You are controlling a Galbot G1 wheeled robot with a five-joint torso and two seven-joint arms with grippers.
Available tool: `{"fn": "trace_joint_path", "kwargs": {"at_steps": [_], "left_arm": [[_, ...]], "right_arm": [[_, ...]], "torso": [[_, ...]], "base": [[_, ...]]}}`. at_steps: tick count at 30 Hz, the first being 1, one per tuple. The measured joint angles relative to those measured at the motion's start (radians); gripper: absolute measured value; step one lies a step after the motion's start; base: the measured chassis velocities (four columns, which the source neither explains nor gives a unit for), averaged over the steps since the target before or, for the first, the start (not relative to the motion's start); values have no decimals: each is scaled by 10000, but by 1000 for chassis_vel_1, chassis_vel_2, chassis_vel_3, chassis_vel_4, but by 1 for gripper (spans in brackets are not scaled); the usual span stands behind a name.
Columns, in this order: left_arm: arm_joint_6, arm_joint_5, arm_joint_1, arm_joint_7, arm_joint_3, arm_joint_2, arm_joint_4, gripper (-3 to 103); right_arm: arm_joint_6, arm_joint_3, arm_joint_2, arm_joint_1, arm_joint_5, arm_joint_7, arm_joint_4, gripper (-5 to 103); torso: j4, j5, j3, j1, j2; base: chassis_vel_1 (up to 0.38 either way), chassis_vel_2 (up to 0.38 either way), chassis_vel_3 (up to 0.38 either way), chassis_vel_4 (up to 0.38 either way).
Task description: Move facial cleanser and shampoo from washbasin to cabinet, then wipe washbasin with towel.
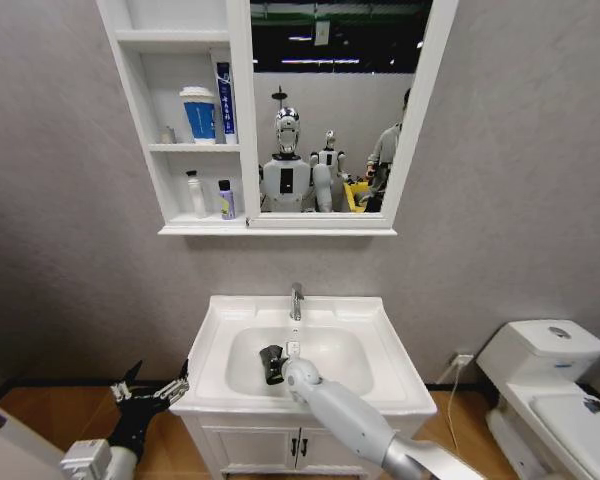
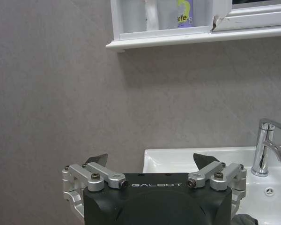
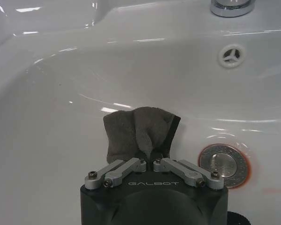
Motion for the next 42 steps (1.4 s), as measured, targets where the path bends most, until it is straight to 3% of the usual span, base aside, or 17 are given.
{"fn": "trace_joint_path", "kwargs": {"at_steps": [9,14,22,29,36,42], "left_arm": [[0,0,0,0,0,0,0,100],[0,0,0,0,0,0,0,100],[0,0,0,0,0,0,0,100],[0,0,0,0,0,0,0,100],[0,0,0,0,0,0,0,100],[0,0,0,0,0,0,0,100]], "right_arm": [[-605,851,-1446,-512,-1256,338,917,2],[-402,1415,-3010,-1113,-2044,326,2023,2],[7,1881,-4244,-1627,-3871,-68,3307,2],[-132,1744,-3945,-1961,-3230,31,3080,2],[-300,1517,-2868,-1900,-2057,263,2088,2],[-418,983,-1416,-1238,-496,540,1400,2]], "torso": [[-3,2,1,1,0],[-5,0,0,0,0],[-3,0,-1,0,0],[-3,2,0,0,0],[-2,-5,-2,-1,1],[-2,1,1,0,1]], "base": [[0,0,0,0],[0,0,0,0],[0,0,0,0],[0,0,0,0],[0,0,0,0],[0,0,0,0]]}}
